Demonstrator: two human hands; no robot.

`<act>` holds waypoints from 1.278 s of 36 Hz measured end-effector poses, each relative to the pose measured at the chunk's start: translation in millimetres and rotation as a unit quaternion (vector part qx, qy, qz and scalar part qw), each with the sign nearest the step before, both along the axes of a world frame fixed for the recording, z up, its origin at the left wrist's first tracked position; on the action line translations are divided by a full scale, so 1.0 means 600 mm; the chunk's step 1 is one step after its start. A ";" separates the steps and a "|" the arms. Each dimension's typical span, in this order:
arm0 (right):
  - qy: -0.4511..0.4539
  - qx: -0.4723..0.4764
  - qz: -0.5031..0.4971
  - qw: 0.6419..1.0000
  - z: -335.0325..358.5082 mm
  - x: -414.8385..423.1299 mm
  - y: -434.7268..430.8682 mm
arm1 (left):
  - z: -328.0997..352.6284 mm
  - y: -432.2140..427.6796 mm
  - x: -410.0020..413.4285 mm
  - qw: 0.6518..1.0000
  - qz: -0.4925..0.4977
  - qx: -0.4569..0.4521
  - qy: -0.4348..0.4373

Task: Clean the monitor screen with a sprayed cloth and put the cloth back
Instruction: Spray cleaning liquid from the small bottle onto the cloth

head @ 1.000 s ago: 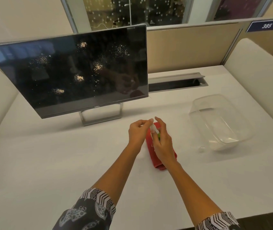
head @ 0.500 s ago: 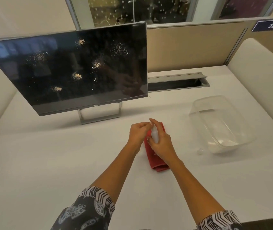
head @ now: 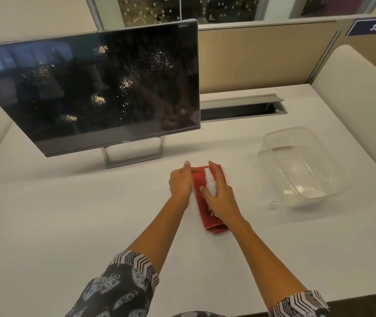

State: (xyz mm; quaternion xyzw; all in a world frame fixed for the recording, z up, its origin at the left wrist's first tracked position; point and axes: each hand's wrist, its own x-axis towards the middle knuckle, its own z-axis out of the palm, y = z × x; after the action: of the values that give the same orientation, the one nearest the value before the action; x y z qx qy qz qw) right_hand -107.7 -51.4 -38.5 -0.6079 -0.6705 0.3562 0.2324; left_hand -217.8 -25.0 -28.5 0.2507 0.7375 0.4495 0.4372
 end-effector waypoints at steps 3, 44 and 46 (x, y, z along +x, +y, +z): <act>0.002 -0.022 -0.005 1.000 -0.010 0.007 0.002 | -0.010 0.000 -0.012 1.000 -0.016 0.000 0.025; 0.099 -0.190 -0.055 0.975 0.012 0.042 -0.004 | -0.080 -0.062 -0.046 0.858 -0.376 -0.054 0.346; 0.101 -0.178 -0.059 0.977 0.006 0.039 -0.010 | -0.079 -0.065 -0.045 0.856 -0.377 -0.053 0.350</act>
State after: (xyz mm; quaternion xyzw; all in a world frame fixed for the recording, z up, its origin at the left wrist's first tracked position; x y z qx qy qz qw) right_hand -84.2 -57.4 -34.7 -0.6393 -0.5322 0.5147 0.2077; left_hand -245.0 -64.1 -75.6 0.6265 0.7137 0.0936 0.2989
